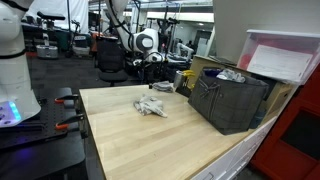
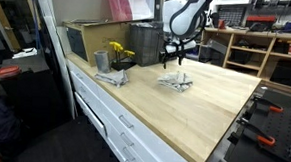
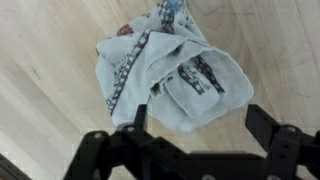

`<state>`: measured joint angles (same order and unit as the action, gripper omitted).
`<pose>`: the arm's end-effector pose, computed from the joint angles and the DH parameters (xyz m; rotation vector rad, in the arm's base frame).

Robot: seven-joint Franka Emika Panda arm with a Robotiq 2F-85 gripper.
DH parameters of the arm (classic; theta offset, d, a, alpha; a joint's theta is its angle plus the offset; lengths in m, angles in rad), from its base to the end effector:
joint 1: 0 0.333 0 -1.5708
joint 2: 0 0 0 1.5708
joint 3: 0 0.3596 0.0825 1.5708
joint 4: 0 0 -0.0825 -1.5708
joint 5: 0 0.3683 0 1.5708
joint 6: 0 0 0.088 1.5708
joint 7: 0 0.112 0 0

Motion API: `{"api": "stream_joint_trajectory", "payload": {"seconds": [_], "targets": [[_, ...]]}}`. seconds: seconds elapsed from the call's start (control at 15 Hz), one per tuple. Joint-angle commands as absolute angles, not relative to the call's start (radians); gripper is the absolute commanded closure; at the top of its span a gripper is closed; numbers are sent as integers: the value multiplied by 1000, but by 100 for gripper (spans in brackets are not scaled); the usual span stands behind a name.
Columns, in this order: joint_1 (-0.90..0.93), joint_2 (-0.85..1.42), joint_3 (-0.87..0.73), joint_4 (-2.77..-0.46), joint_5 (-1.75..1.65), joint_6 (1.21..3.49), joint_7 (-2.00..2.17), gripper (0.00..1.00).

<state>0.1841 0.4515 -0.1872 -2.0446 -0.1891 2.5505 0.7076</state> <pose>0.6128 0.0065 0.2731 2.8710 -0.7877 0.1775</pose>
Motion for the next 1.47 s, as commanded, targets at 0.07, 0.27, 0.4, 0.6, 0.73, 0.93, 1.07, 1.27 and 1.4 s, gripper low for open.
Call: {"api": "stream_joint_trajectory", "payload": {"seconds": [0.07, 0.27, 0.4, 0.6, 0.73, 0.93, 1.07, 1.27, 1.4], "targets": [[148, 392, -212, -2067, -176, 2572, 757, 0], [139, 442, -273, -2033, -194, 2546, 877, 0], [141, 478, -316, -2019, -225, 2538, 956, 25], [166, 531, -379, -2003, -299, 2510, 1078, 42], [148, 557, -359, -1999, -299, 2492, 1089, 58], [120, 578, -306, -1997, -249, 2482, 1046, 80], [96, 582, -265, -1990, -191, 2460, 1018, 95], [67, 582, -212, -1975, -113, 2440, 984, 100], [51, 591, -187, -1960, -68, 2447, 959, 100]]}}
